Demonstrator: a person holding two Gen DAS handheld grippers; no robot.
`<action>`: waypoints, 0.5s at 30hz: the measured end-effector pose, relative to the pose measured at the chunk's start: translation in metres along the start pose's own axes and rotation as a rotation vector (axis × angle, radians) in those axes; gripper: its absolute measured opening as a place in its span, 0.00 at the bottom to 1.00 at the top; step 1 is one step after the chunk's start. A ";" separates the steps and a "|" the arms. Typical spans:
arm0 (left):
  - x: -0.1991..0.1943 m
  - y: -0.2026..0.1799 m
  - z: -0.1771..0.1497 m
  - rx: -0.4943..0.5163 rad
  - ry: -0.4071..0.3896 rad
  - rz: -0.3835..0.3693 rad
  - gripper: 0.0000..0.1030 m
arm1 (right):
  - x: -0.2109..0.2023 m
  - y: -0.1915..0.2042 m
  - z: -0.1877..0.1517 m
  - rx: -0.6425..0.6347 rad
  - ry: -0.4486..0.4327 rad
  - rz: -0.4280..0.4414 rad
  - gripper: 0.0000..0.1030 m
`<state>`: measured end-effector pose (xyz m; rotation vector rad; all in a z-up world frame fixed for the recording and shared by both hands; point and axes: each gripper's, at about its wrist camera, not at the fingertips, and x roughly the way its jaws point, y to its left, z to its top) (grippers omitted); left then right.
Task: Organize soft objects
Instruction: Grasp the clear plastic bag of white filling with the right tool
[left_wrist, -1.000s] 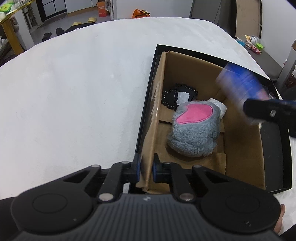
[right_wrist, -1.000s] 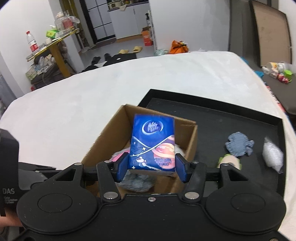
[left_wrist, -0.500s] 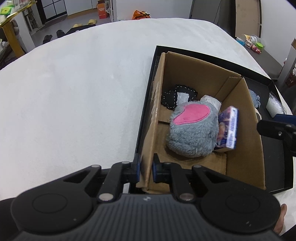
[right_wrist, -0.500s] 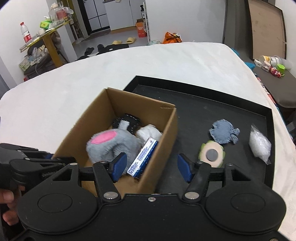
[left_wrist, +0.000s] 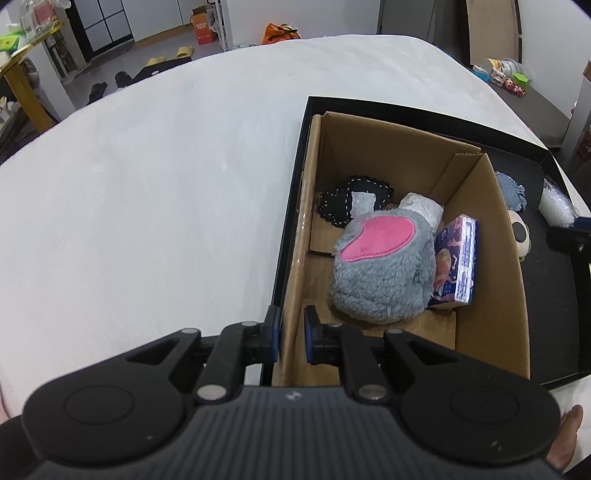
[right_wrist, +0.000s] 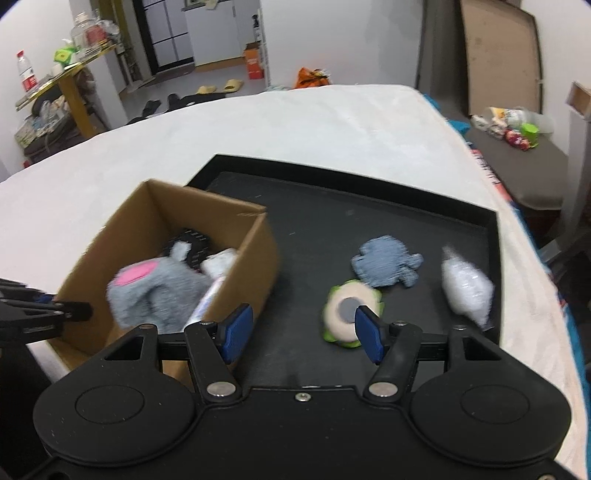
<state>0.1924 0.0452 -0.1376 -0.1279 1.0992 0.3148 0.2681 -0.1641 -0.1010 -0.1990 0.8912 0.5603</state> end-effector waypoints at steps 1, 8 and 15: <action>0.000 -0.001 0.001 0.005 0.002 0.003 0.14 | 0.001 -0.005 0.000 0.004 -0.003 -0.009 0.59; 0.003 -0.004 0.008 0.018 0.008 0.016 0.18 | 0.003 -0.045 0.004 0.048 -0.028 -0.066 0.59; 0.004 -0.010 0.014 0.028 0.000 0.043 0.40 | 0.012 -0.085 0.007 0.141 -0.061 -0.130 0.60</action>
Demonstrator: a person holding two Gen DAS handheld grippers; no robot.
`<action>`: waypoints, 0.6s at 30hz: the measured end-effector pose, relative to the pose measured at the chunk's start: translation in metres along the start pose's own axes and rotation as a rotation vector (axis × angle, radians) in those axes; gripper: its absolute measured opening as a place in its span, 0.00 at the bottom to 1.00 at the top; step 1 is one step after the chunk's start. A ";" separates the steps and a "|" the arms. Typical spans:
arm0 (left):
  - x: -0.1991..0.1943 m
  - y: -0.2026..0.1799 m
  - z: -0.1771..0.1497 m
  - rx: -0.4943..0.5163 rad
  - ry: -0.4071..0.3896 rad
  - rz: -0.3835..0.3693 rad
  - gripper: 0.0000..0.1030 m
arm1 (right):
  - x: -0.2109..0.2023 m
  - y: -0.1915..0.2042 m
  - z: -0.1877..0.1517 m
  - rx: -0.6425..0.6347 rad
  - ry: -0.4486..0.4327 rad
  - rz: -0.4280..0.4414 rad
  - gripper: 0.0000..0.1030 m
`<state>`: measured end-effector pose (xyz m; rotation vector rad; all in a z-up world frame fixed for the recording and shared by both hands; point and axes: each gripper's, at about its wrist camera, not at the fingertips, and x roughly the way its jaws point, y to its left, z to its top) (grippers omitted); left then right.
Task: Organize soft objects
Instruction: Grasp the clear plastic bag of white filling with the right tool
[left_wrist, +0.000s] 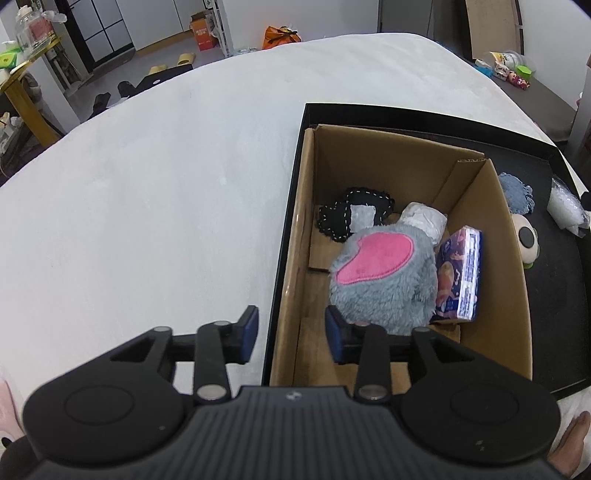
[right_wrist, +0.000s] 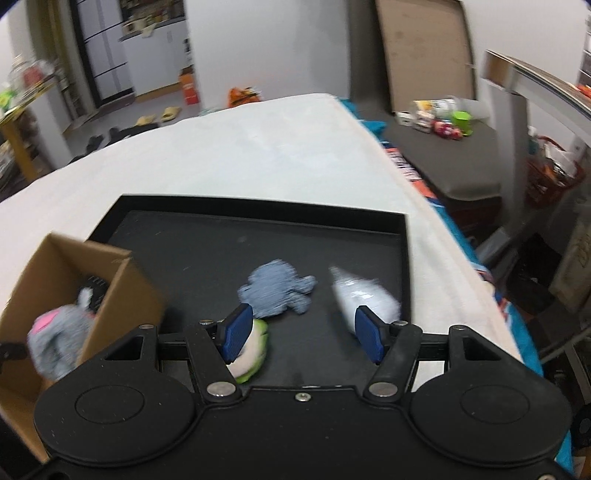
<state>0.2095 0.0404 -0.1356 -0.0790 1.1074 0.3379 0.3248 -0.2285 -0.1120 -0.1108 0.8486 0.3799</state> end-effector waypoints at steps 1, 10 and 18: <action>0.000 -0.001 0.001 0.003 -0.001 0.002 0.42 | 0.003 -0.003 -0.001 0.012 -0.007 -0.007 0.60; 0.007 -0.010 0.007 0.030 0.002 0.036 0.46 | 0.030 -0.023 -0.012 0.016 -0.026 -0.039 0.59; 0.015 -0.010 0.013 0.036 0.015 0.083 0.47 | 0.046 -0.018 -0.016 -0.092 -0.068 -0.096 0.58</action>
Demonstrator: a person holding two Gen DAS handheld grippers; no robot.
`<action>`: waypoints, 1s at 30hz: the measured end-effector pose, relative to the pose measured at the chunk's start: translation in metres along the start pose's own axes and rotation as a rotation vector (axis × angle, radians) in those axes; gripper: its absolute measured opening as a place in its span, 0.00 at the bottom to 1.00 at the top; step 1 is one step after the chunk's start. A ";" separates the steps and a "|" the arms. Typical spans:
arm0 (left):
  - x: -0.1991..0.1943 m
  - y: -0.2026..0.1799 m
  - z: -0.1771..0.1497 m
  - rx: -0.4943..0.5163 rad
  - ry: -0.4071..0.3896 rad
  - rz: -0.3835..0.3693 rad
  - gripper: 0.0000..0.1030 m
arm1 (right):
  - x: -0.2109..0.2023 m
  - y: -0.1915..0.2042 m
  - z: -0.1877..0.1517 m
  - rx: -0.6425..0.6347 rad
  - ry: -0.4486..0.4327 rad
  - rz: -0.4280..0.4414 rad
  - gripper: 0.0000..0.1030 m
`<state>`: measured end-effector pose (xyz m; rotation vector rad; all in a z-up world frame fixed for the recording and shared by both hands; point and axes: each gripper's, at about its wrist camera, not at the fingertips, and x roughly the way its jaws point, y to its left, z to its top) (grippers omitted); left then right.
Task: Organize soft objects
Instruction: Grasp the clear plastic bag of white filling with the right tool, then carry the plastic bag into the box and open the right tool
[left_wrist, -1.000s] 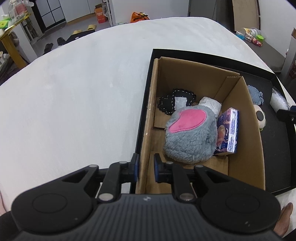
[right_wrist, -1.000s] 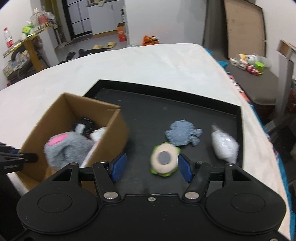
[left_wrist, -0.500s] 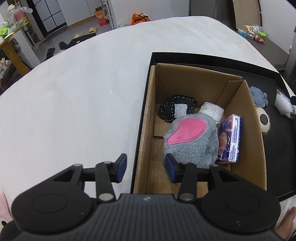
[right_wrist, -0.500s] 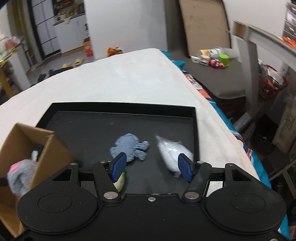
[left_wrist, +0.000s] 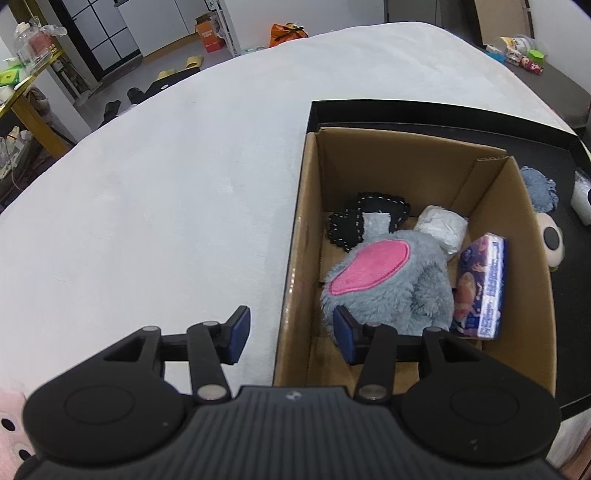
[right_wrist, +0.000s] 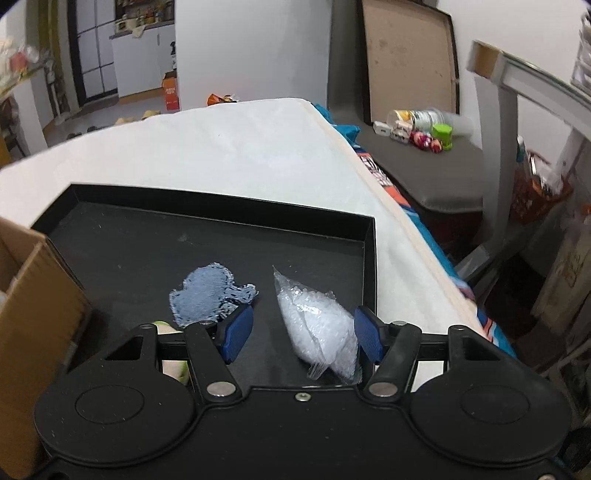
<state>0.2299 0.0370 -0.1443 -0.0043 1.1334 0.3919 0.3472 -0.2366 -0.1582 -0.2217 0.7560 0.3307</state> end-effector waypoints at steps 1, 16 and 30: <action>0.001 0.001 0.000 0.000 0.003 0.001 0.47 | 0.002 0.002 -0.001 -0.026 -0.004 -0.015 0.58; 0.000 0.006 -0.003 -0.019 0.003 -0.011 0.47 | 0.001 0.002 -0.007 -0.033 0.029 -0.010 0.19; -0.005 0.014 -0.019 -0.029 0.009 -0.062 0.48 | -0.039 0.019 -0.006 0.046 0.058 0.074 0.19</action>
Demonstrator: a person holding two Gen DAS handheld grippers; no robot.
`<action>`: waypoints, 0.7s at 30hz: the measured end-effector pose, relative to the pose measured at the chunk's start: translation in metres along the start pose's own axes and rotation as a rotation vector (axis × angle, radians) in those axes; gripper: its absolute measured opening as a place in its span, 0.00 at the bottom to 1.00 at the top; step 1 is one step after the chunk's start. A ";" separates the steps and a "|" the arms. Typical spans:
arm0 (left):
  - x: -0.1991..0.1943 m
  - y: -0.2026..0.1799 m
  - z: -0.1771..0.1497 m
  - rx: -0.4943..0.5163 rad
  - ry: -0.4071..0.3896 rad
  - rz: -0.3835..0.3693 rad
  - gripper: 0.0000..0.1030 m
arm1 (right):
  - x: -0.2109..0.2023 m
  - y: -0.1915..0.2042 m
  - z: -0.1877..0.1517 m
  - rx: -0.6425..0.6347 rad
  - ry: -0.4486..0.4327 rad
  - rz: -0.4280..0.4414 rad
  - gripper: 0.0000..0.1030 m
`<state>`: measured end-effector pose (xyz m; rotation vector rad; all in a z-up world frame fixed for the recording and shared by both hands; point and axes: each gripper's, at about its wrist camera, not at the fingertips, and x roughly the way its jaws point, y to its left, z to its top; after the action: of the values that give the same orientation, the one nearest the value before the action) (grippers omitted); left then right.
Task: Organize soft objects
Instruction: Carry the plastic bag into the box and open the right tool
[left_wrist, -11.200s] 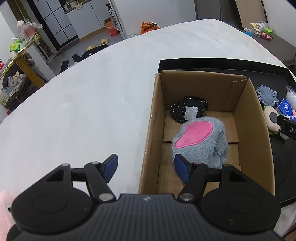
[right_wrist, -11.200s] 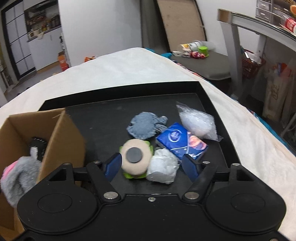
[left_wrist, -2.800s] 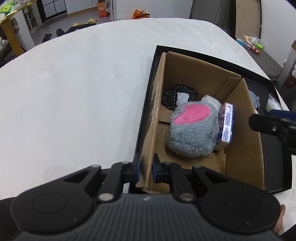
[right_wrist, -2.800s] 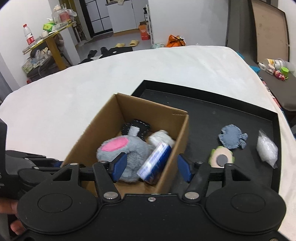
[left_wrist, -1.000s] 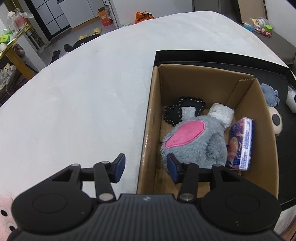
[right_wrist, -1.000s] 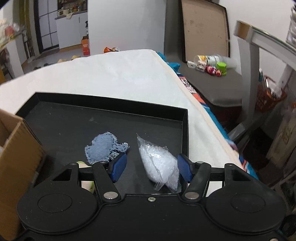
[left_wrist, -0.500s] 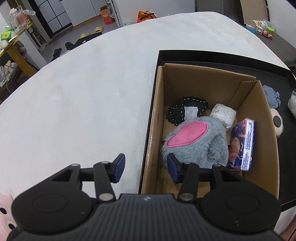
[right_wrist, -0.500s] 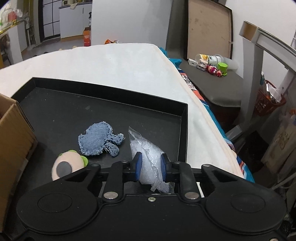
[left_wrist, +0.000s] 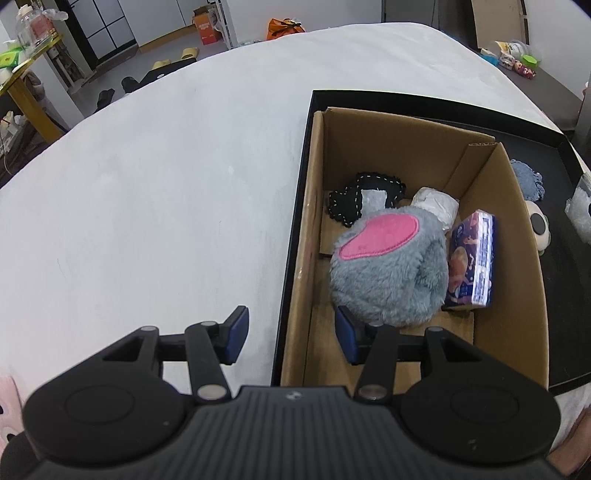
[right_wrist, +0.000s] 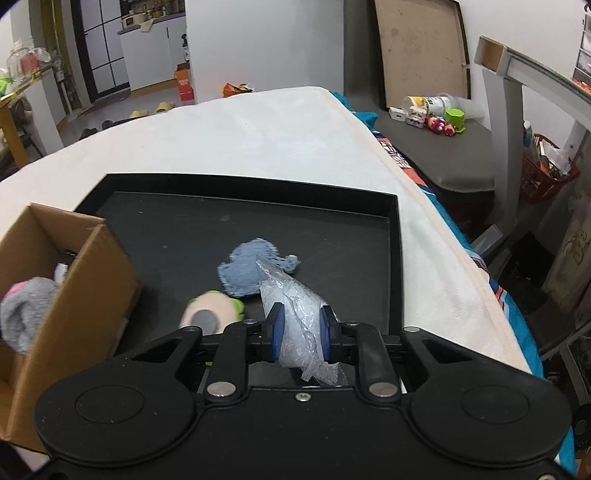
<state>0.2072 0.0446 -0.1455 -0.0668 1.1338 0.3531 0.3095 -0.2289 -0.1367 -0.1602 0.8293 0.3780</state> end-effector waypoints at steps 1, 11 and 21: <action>0.000 0.001 -0.001 -0.001 0.000 -0.005 0.48 | -0.003 0.002 0.000 0.002 -0.004 0.004 0.19; -0.003 0.013 -0.005 -0.026 -0.008 -0.050 0.48 | -0.035 0.037 0.001 0.005 -0.012 0.067 0.19; -0.006 0.021 -0.011 -0.040 -0.029 -0.097 0.48 | -0.062 0.075 0.010 -0.009 -0.021 0.142 0.19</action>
<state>0.1886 0.0606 -0.1418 -0.1507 1.0906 0.2891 0.2490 -0.1733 -0.0838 -0.1054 0.8202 0.5158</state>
